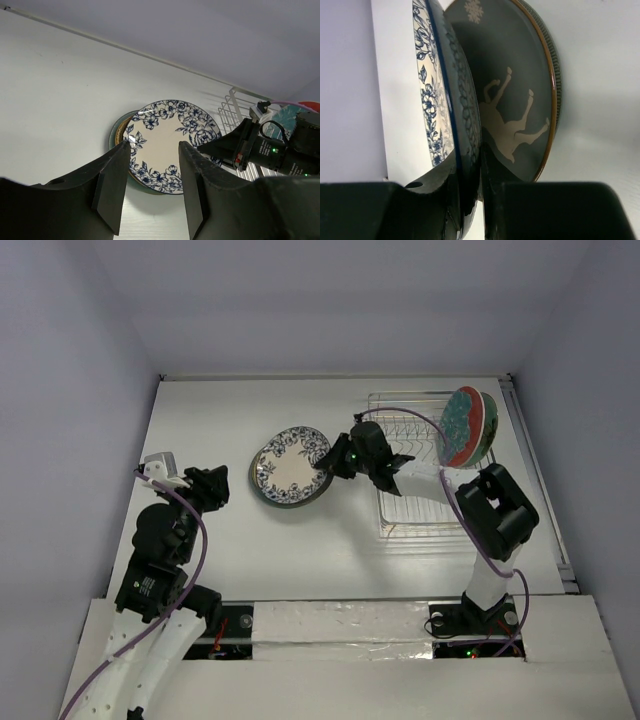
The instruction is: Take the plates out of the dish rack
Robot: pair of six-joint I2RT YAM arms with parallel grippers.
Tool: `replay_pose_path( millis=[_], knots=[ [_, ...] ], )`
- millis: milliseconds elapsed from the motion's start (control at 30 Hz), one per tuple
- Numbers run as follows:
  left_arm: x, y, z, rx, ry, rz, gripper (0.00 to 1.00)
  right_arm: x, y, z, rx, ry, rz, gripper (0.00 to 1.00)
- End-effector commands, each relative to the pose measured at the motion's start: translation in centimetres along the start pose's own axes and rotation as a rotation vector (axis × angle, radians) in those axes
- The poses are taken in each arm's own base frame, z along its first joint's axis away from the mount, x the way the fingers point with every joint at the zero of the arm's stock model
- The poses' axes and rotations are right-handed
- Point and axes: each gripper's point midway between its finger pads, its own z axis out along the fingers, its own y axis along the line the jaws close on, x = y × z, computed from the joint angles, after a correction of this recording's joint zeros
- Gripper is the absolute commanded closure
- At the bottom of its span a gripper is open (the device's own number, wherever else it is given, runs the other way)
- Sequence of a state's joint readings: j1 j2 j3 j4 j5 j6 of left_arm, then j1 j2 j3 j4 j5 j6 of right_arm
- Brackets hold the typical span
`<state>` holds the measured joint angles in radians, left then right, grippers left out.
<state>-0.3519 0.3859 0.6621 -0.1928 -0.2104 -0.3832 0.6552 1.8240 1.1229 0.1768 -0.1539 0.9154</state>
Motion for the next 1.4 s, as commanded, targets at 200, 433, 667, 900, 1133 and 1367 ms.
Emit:
replay_pose_path(
  millis=[200,433,667,900,1133,1367],
  knots=[
    [-0.2,-0.3,0.2,0.013,-0.011,-0.006,0.6,-1.2,1.5,-0.1,-0.032,-0.072,-0.061,0.37],
    [-0.4,-0.4,-0.1,0.019,-0.023,-0.011,0.6,-2.1,-2.5,-2.4,0.251,-0.068,-0.236,0.18],
    [-0.6,-0.4,-0.2,0.022,-0.03,-0.01,0.6,-3.9,-3.7,-6.2,0.479,-0.043,-0.417,0.14],
    [-0.8,-0.5,-0.3,0.026,-0.037,-0.012,0.6,-9.8,-0.6,-14.4,0.539,-0.264,-0.473,0.7],
    [-1.2,-0.5,-0.7,0.033,-0.053,-0.019,0.93,-20.3,-6.6,-28.7,0.827,-0.614,-0.339,1.0],
    [-1.6,-0.6,-1.3,0.04,-0.066,-0.034,0.98,-24.3,-13.5,-35.2,1.075,-0.636,-0.249,0.74]
  ],
)
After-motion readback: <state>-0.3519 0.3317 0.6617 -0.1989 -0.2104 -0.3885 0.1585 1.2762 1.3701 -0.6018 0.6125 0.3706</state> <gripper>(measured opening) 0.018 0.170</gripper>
